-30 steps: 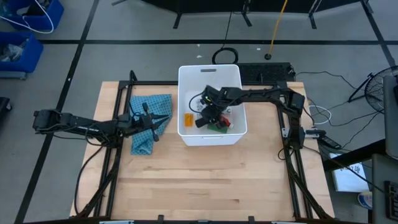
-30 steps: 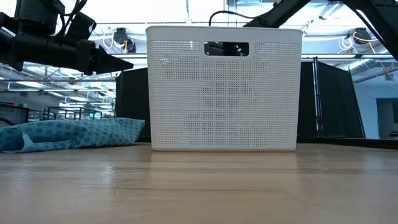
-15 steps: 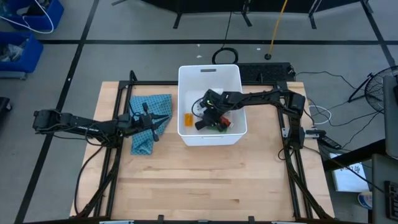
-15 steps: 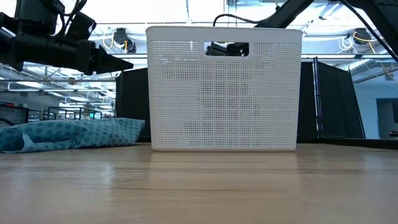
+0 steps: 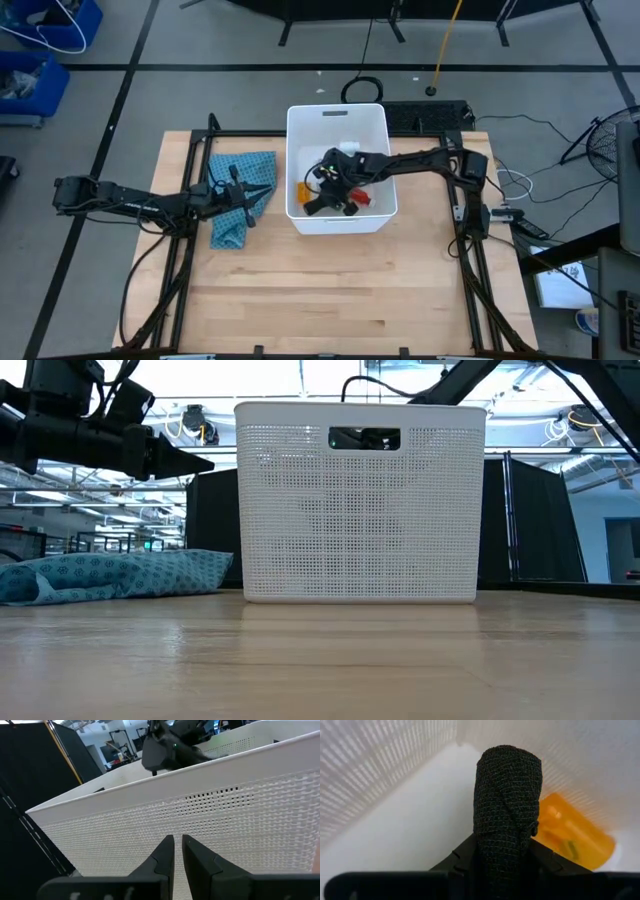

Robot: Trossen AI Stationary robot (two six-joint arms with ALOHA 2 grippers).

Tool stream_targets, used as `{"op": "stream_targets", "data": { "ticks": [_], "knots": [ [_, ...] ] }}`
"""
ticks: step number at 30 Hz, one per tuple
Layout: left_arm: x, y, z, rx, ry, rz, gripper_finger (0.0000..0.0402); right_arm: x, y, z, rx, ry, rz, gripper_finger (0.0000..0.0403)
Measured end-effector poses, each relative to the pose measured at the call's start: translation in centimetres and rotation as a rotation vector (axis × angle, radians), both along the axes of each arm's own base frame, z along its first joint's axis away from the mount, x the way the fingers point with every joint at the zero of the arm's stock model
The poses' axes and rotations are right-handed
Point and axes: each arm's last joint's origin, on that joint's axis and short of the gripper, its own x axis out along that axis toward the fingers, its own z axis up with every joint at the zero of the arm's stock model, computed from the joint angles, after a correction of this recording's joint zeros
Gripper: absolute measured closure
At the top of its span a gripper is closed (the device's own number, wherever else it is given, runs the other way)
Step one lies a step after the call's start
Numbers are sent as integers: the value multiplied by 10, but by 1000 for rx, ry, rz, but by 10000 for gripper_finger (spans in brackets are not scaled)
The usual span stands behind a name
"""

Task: Pick & place medical supplies in basket/bin
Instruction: Put the black rolled bandage in the white bin, then return to Home Position

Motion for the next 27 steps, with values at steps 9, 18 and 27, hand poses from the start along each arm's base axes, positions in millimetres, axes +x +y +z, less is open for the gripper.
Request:
{"op": "stream_targets", "data": {
  "ticks": [9, 18, 27],
  "knots": [
    [0, 0, 0, 0, 1, 1, 360, -3, -4, -17, 23, 89, -37, 307],
    [0, 0, 0, -1, 0, 1, 360, -2, -4, -19, 48, 106, -97, 267],
    [0, 0, -1, -2, 6, -2, 360, -4, -6, -6, -25, 111, -202, 147]
  ]
}}
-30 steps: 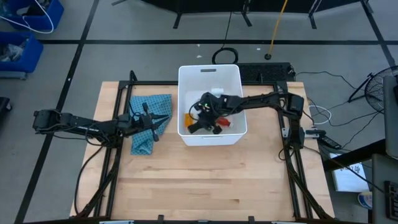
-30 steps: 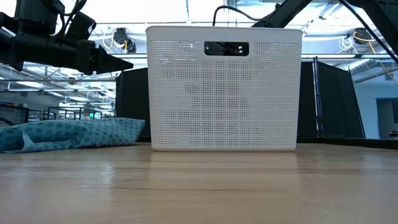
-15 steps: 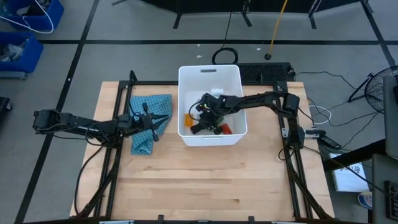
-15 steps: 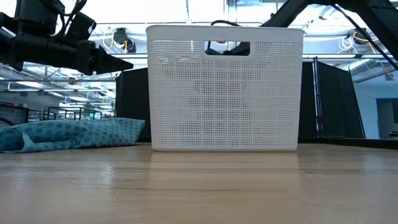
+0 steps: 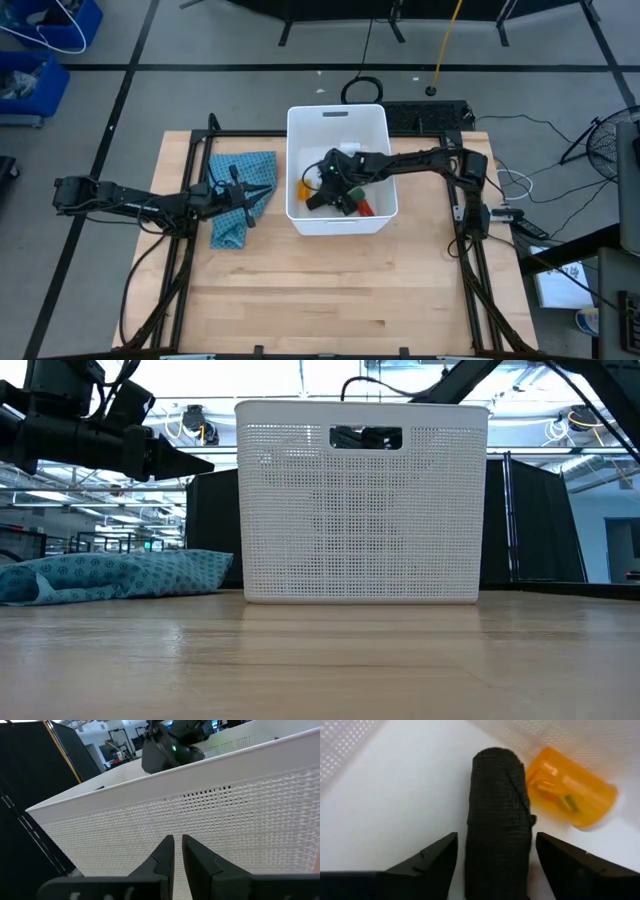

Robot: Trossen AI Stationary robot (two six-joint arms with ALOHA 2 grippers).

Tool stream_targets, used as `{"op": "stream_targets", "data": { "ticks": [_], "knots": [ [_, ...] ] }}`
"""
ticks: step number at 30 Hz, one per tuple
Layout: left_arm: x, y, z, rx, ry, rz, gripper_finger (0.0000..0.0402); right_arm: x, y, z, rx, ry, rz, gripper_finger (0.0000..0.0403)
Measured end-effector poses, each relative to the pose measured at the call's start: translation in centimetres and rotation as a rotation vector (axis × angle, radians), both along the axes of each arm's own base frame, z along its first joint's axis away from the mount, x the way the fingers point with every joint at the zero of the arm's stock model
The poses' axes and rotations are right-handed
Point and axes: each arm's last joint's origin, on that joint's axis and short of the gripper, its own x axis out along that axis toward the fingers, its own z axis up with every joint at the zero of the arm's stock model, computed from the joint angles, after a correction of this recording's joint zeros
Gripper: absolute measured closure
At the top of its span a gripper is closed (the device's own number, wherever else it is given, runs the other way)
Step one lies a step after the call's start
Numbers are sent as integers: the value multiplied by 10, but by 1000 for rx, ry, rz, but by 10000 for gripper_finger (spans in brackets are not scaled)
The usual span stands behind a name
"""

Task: Pick & place medical supplies in basket/bin
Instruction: Return to Home Position

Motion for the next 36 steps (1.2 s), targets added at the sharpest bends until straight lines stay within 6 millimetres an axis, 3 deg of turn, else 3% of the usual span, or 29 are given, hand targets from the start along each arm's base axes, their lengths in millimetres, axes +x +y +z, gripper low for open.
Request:
{"op": "stream_targets", "data": {
  "ticks": [7, 14, 19, 29, 36],
  "knots": [
    [0, 0, 0, 0, 0, -4, 360, -10, 0, 45, -27, -96, -31, 122],
    [0, 0, 0, -7, -2, -6, 360, -29, 1, 97, -113, -198, -127, 149],
    [0, 0, 0, -8, -2, -5, 360, -48, 6, 135, -120, -286, -165, 206],
    [0, 0, -3, -18, 20, -2, 360, -109, 37, 218, -87, -517, -200, 391],
    [0, 0, -3, -18, 21, 5, 360, -159, 62, 243, 13, -512, -238, 400]
  ]
}}
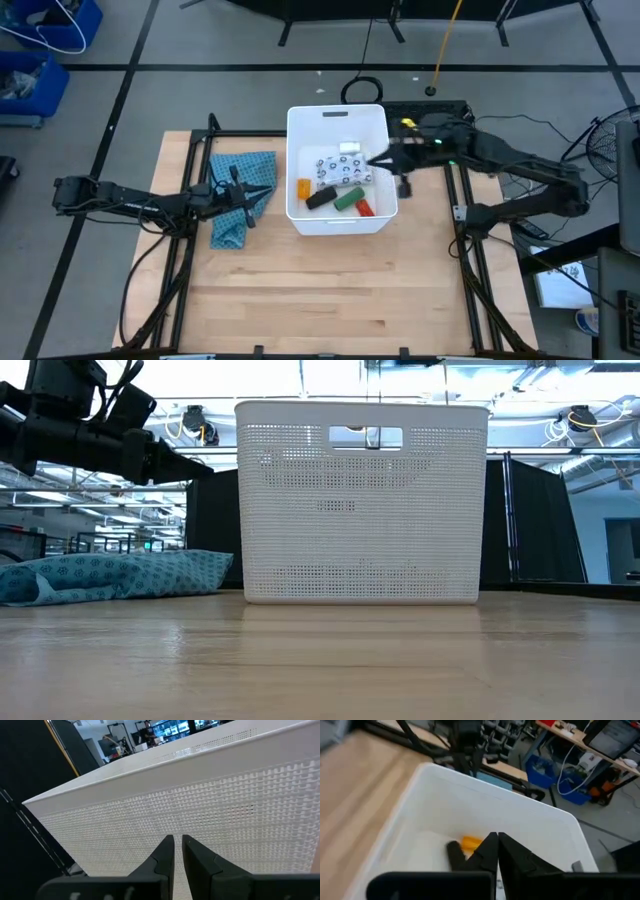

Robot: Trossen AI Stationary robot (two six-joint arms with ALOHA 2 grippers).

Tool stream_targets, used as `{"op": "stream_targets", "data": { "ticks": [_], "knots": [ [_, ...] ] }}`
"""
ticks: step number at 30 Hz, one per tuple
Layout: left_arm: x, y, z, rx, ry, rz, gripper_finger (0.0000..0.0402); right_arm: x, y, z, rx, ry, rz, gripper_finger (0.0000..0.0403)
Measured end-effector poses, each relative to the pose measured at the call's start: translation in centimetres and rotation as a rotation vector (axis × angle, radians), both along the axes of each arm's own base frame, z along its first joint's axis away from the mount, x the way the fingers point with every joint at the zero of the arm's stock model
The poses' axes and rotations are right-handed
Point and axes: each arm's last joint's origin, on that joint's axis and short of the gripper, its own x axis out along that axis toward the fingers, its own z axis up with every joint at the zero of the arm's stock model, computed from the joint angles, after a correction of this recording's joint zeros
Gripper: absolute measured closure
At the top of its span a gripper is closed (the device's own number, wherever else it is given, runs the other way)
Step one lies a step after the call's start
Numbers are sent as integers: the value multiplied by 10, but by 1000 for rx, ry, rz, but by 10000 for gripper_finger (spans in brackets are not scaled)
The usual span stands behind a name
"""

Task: Pick & place medical supplies in basket/bin
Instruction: Return to Home Position

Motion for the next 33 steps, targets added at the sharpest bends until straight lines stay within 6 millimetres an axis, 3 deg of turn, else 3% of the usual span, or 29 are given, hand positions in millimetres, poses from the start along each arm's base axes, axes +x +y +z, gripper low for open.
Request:
{"op": "stream_targets", "data": {
  "ticks": [4, 7, 14, 21, 33],
  "knots": [
    [0, 0, 0, 0, 0, 0, 360, -29, 14, 1, 53, -70, 6, 400],
    [0, 0, 0, 1, 0, 0, 360, -49, 23, -14, 108, -173, 55, 402],
    [0, 0, 0, 1, -1, 1, 360, -76, 33, -89, 313, -377, 30, 402],
    [0, 0, 0, 1, -2, 1, 360, -94, 38, -159, 327, -456, -4, 402],
    [0, 0, 0, -6, -5, 1, 360, -112, 42, -193, 282, -588, 16, 402]
  ]
}}
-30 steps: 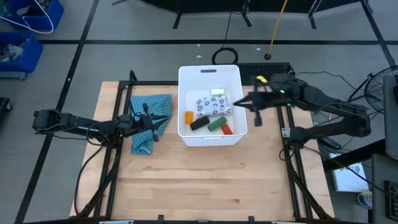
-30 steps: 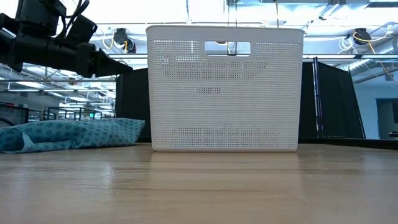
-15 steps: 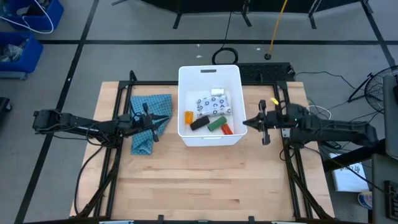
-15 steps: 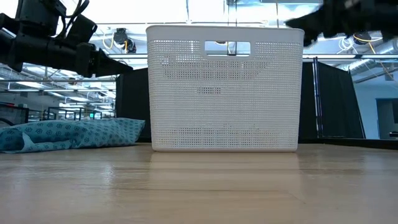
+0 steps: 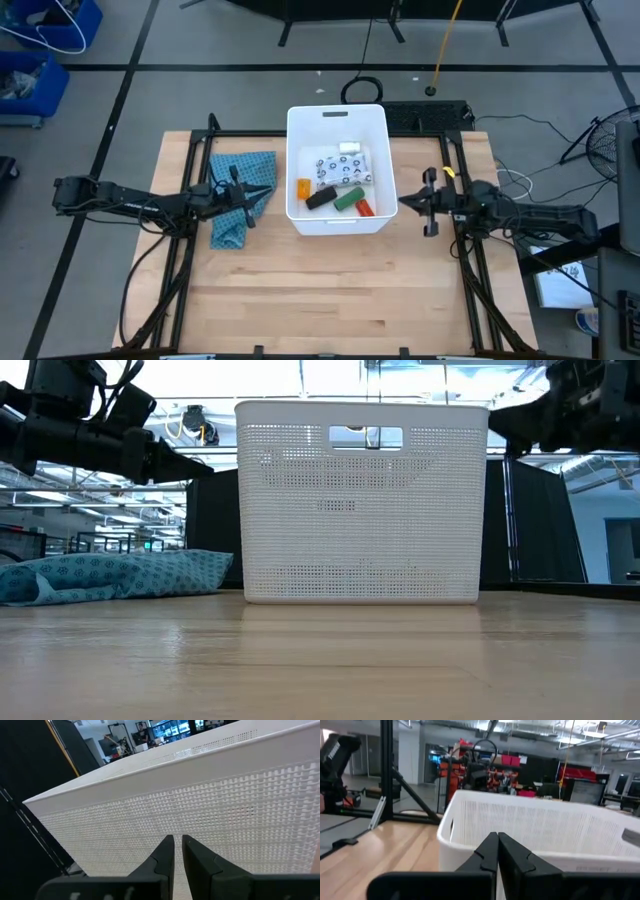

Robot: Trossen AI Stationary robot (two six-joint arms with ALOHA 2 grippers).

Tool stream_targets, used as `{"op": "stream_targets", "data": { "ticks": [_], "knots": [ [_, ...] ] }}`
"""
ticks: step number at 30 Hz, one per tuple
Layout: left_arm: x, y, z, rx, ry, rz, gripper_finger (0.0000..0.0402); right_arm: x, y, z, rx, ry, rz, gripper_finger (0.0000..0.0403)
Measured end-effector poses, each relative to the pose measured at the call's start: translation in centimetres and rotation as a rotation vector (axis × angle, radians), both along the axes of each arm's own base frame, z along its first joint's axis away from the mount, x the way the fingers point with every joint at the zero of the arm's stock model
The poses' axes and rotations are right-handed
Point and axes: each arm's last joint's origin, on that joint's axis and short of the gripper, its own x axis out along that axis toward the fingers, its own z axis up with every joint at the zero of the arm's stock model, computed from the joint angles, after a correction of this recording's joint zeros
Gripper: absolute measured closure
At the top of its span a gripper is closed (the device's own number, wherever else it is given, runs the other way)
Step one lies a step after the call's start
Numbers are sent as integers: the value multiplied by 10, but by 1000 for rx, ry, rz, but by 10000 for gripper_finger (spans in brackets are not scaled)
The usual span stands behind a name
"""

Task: Pick & place medical supplies in basket/bin
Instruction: Return to Home Position

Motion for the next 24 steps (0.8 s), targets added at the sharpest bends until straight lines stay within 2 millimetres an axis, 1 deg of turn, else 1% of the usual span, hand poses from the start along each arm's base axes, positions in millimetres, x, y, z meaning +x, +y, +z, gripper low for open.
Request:
{"op": "stream_targets", "data": {
  "ticks": [7, 9, 11, 15, 18, 22, 24],
  "knots": [
    [0, 0, 0, -16, -6, 1, 360, 0, 0, -15, -15, 44, -3, 402],
    [0, 0, 0, -13, -5, 1, 360, 0, 0, -17, -29, 45, -4, 401],
    [0, 0, 1, -15, -13, 0, 360, 0, 0, -16, -44, 27, -1, 401],
    [0, -1, 8, -13, -89, -27, 360, -1, 3, -9, -74, -55, 95, 402],
    [0, -1, 10, -31, -120, -30, 360, -2, 5, -5, -63, -95, 145, 402],
    [0, -1, 9, -62, -119, -39, 360, -2, 5, -4, -44, -102, 158, 402],
    [1, -3, 7, -69, -93, -103, 360, -2, 5, -4, -44, -96, 171, 402]
  ]
}}
